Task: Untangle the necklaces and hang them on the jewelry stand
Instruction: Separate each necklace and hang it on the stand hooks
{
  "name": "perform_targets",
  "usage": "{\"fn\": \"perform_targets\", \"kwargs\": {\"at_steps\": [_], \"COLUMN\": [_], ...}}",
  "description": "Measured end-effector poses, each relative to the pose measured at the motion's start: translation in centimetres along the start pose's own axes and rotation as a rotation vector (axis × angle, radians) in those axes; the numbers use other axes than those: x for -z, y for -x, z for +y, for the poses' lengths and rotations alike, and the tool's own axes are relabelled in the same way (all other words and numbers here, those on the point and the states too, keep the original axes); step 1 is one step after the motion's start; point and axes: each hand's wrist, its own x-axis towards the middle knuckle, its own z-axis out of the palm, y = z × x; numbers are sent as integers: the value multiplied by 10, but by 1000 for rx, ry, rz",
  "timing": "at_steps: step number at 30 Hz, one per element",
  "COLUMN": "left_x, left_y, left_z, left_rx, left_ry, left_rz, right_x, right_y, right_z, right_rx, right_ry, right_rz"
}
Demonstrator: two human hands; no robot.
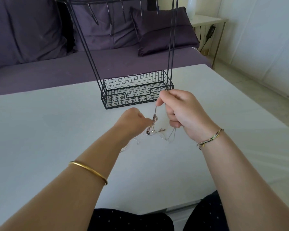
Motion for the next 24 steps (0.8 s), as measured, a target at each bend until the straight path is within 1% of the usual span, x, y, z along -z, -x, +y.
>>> {"fn": "perform_targets", "kwargs": {"at_steps": [2,6,8,10,12,15,18,21,24], "left_x": [0,2,5,7,9,11,14,13,11], "left_y": [0,1,2,4,7,9,10,12,12], "left_z": [1,3,5,7,9,11,11,11,11], "left_rx": [1,-49,-47,-48,-94,-145,-142,-166,-190], "left_ry": [123,229,277,252,197,169,146,175,221], "left_rz": [-16,63,35,-20,-30,42,123,145,166], "right_x": [0,2,3,4,4,5,11,17,19], "right_y": [0,1,0,-1,-1,-2,-5,-8,-6], "right_z": [-1,-2,-2,-2,-2,-2,0,6,12], "right_rx": [0,6,9,6,2,-7,-50,-148,-259], "right_ry": [-8,-3,-5,-9,-29,-84,-100,-13,143], "right_rz": [-16,3,32,64,93,140,235,324,271]}}
